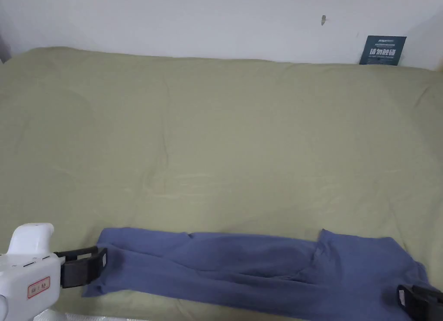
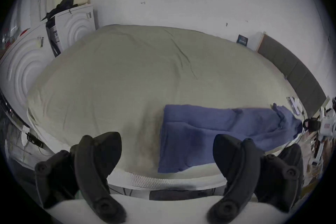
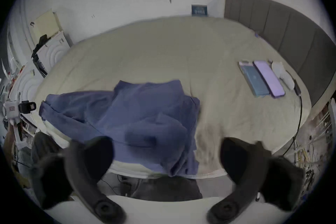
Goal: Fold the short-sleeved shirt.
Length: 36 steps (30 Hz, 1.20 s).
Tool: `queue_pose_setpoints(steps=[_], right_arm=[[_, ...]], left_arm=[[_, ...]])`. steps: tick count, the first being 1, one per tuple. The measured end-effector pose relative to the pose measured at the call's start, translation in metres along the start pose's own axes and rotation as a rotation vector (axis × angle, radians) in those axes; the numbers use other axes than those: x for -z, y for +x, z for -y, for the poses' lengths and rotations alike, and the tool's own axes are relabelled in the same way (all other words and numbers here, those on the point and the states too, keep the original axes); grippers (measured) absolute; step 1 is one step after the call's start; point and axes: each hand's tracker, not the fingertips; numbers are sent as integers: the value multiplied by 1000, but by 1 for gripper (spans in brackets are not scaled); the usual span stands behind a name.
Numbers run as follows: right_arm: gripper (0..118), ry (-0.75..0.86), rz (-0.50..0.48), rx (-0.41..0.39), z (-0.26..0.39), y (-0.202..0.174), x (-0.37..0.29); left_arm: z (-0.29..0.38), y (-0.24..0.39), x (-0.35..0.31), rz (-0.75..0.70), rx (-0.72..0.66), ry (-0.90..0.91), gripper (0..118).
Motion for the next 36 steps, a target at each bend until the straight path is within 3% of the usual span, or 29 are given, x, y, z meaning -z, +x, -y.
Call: queue_pose_setpoints(steps=[2,3,4,5,6,8,13,16,19,22,25,27,29,32,33,35,36], right_arm=[[99,33,-8,8,-6,-12,-14],[87,55,2,16,-8,-22,-20],[51,79,7,14,-9,-34,-24],[13,112,11,2,-6,-44,-23],[0,159,37,14,-4,-58,-25],[0,173,-11,-24,-6,-78,-32],[0,310,39,-102,-1,-129,-38],[0,352,50,-130,-2,-143,-39],[0,348,51,-167,-6,-182,-49],[0,328,53,-176,-9,-183,-51],[0,308,48,-155,-8,-173,-48],[0,307,57,-150,-8,-171,-47],[0,290,55,-149,-9,-171,-46],[0,264,52,-155,-11,-172,-45],[0,264,61,-165,-12,-165,-43],[0,261,60,-163,-14,-162,-43],[0,261,56,-156,-14,-161,-43]], left_arm=[[-3,0,-9,20,-32,22,105],[-4,5,-14,14,-42,12,98],[-5,5,-16,12,-50,4,68],[-4,4,-16,30,-64,9,23],[-3,1,-17,4,-72,-5,0],[-5,0,-16,73,-126,-30,0],[-9,-21,2,80,-163,-80,0],[-21,-38,14,183,-223,-146,0],[-38,-53,28,245,-229,-214,0],[-52,-67,45,329,-213,-302,0],[-57,-82,70,430,-293,-384,0],[-58,-88,83,453,-312,-403,4],[-57,-93,94,477,-328,-424,27],[-53,-97,104,561,-340,-420,35],[-51,-96,107,595,-347,-432,45],[-47,-92,111,627,-349,-456,92],[-45,-90,114,635,-352,-464,108]])
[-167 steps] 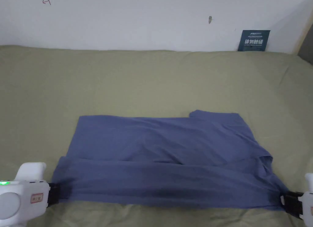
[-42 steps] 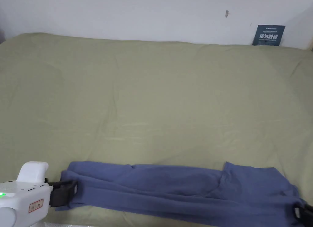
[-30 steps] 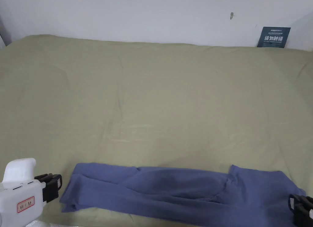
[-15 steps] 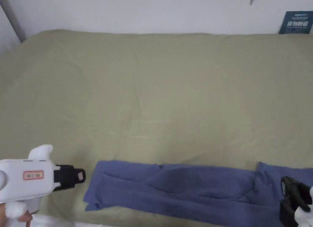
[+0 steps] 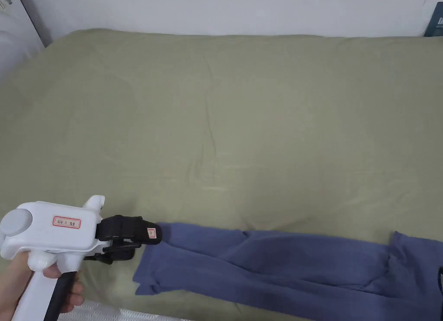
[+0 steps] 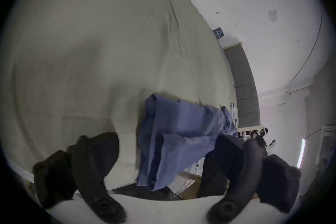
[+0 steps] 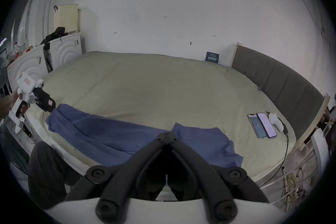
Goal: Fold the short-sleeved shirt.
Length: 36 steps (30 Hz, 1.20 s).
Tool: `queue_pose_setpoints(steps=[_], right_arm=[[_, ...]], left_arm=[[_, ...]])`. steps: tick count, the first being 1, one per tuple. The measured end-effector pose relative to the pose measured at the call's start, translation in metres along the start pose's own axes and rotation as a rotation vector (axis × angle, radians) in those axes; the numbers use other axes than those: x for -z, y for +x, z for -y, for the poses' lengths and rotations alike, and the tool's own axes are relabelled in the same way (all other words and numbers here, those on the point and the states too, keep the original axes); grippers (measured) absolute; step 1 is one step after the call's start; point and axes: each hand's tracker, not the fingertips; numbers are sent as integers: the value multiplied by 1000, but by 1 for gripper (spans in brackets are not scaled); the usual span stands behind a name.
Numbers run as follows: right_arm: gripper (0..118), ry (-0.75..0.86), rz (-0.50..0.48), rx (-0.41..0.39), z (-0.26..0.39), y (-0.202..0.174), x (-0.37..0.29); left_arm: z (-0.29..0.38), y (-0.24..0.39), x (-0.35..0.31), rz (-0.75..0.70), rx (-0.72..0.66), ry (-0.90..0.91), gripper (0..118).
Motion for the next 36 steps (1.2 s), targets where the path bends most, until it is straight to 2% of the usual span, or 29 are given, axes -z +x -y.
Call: queue_pose_setpoints(steps=[1,4,7,12,13,14,15,16,18,23,30,36], right_arm=[[0,-4,-2,4,-1,0,1],[0,-10,-6,3,0,0,3],[0,-21,-14,6,1,0,6],[0,-31,-16,22,5,5,4],[0,-32,-16,28,6,7,4],[0,-34,-18,34,7,9,4],[0,-37,-21,40,7,11,3],[0,-39,-24,43,8,13,3],[0,-36,-24,48,10,16,3],[0,-8,-31,60,6,25,-3],[0,33,-54,62,-8,25,-6],[0,73,-53,38,-10,26,-14]], left_arm=[[1,-1,3,4,-6,-6,112],[1,-9,10,5,-17,-24,112],[2,-8,24,203,-94,-54,112],[5,9,46,154,-78,-82,107],[3,10,44,147,-96,-73,86],[2,10,41,147,-101,-64,40],[2,8,37,67,-89,-30,8],[2,6,39,-20,-79,-24,8],[2,-3,38,2,-108,-34,8],[15,2,12,9,-170,68,8],[37,11,-56,-125,-194,218,8],[50,97,-57,-183,-2,215,8]])
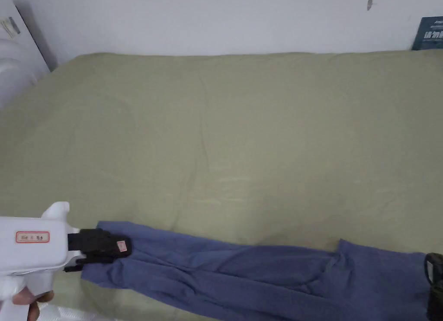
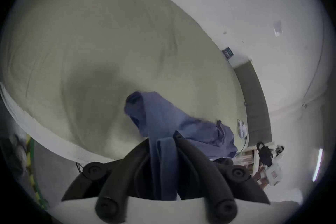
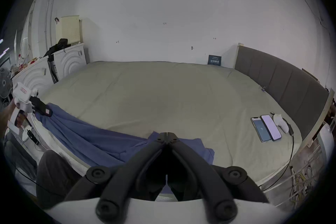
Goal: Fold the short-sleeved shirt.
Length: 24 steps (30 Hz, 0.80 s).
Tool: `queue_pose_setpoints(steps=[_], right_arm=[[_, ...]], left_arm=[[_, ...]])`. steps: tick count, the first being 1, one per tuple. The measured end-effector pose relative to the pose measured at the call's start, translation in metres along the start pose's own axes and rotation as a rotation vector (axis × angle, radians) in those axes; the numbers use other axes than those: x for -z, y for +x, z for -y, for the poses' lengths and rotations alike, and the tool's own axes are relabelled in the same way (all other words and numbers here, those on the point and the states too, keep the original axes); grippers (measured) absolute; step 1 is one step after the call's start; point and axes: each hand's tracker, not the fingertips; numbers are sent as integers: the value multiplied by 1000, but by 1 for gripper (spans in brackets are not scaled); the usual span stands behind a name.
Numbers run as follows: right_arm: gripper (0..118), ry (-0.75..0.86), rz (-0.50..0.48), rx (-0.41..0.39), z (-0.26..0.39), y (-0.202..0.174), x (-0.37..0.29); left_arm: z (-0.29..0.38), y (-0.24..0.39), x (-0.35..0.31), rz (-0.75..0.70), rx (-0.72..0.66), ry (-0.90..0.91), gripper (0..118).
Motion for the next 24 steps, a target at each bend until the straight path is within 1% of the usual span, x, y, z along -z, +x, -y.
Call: queue_pose_setpoints(steps=[4,7,10,12,13,15,16,17,19,20,21,22,24], right_arm=[[0,25,23,-8,-2,2,-10],[0,35,36,-2,-1,8,-15],[0,35,52,33,-2,13,-20],[0,31,62,64,0,21,-23],[0,28,70,81,0,24,-24],[0,20,61,120,1,32,-27],[0,17,59,139,2,35,-28],[0,13,59,143,3,37,-28],[0,0,74,143,5,39,-29],[0,-4,79,143,6,40,-29],[0,-13,77,144,8,44,-28],[0,-21,79,147,10,45,-27],[0,-31,79,153,12,45,-26]], left_arm=[[9,74,22,10,158,-27,8],[20,123,55,-30,300,-86,8],[42,160,96,-51,340,-128,8],[52,175,127,-60,387,-145,8],[59,183,144,-86,421,-176,8],[71,195,176,-107,413,-210,8],[76,197,192,-91,412,-215,16],[81,201,205,-91,420,-218,39],[90,208,226,-93,488,-232,64],[93,209,232,-62,481,-255,75],[95,209,236,-47,488,-267,104],[94,208,235,-38,471,-237,115],[88,207,226,9,423,-230,114]])
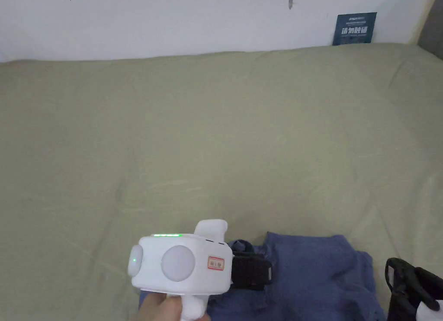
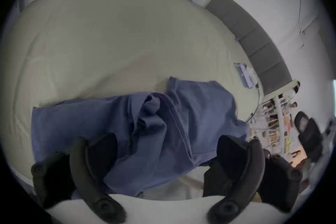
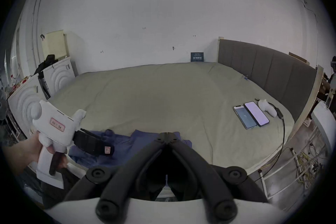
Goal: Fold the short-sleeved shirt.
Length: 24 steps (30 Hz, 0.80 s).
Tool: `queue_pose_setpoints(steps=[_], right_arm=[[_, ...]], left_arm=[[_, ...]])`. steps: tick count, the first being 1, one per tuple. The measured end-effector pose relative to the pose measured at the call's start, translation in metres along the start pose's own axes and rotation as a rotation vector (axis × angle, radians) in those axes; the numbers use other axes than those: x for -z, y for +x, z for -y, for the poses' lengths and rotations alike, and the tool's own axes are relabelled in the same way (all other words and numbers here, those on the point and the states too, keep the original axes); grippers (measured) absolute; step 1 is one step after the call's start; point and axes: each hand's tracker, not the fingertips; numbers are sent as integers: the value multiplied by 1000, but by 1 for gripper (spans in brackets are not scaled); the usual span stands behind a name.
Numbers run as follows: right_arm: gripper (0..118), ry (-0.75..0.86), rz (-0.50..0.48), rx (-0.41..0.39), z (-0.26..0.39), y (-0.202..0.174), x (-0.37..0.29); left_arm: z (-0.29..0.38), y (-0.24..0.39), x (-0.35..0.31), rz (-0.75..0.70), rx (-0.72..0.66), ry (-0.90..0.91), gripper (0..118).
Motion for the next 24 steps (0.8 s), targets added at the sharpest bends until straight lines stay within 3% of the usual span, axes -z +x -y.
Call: queue_pose_setpoints(steps=[2,3,4,5,6,10,15,17,19,20,24], right_arm=[[0,-11,-10,7,-1,-4,2],[0,-12,-14,9,0,-6,2],[0,-12,-21,10,0,-9,3],[0,-13,-27,9,1,-7,5],[0,-15,-37,6,2,-8,6],[0,-25,-78,10,0,-18,9],[0,-35,-83,-6,1,-19,10],[0,-40,-80,-2,1,-18,8],[0,-52,-61,-3,2,-14,7],[0,-54,-56,-5,2,-11,6],[0,-74,-28,15,7,5,8]], left_arm=[[0,-17,-21,14,-88,54,111],[1,-24,-31,44,-102,58,103],[3,-35,-46,68,-116,94,69],[5,-43,-56,70,-121,119,24],[7,-52,-64,63,-133,120,0],[5,-80,-82,15,-174,138,0],[-6,-68,-29,93,-230,85,0],[-6,-55,7,113,-194,5,0],[6,-41,41,149,-255,-60,0],[10,-33,51,179,-210,-77,0],[12,-24,58,188,-202,-65,0]])
